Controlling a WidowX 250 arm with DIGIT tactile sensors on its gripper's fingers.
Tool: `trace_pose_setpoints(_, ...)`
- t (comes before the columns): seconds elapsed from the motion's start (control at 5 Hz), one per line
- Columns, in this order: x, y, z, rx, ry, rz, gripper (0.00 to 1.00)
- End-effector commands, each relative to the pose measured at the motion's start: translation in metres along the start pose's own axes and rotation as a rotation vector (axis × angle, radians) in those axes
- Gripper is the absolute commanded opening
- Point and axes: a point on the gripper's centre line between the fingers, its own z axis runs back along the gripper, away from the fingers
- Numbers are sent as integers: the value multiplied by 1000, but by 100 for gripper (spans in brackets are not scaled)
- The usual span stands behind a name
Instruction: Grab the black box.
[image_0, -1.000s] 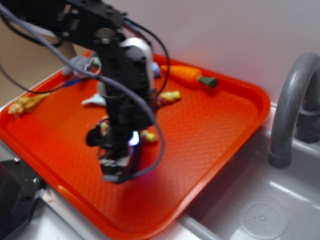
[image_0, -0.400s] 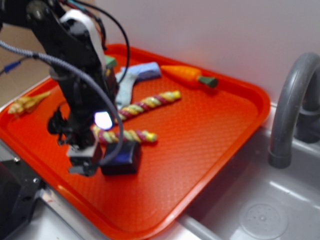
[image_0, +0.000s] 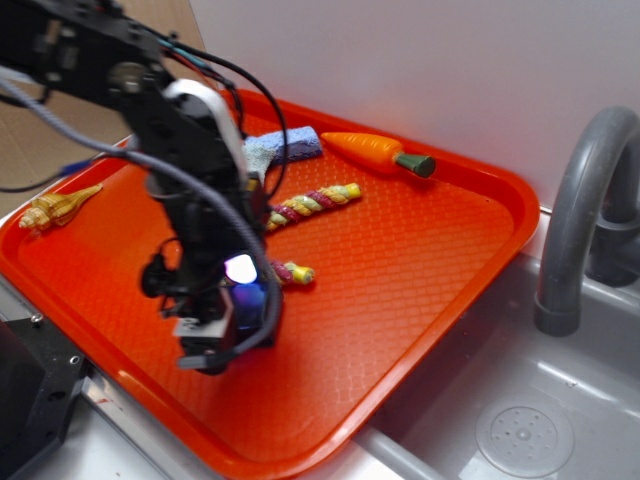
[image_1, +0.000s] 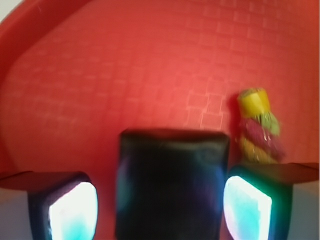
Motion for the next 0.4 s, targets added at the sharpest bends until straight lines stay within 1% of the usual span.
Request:
trace_pose_setpoints(0.0, 7, -9, -22, 28, 44, -18, 100)
trace_pose_setpoints(0.2, 7, -16, -21, 23, 38, -13, 0)
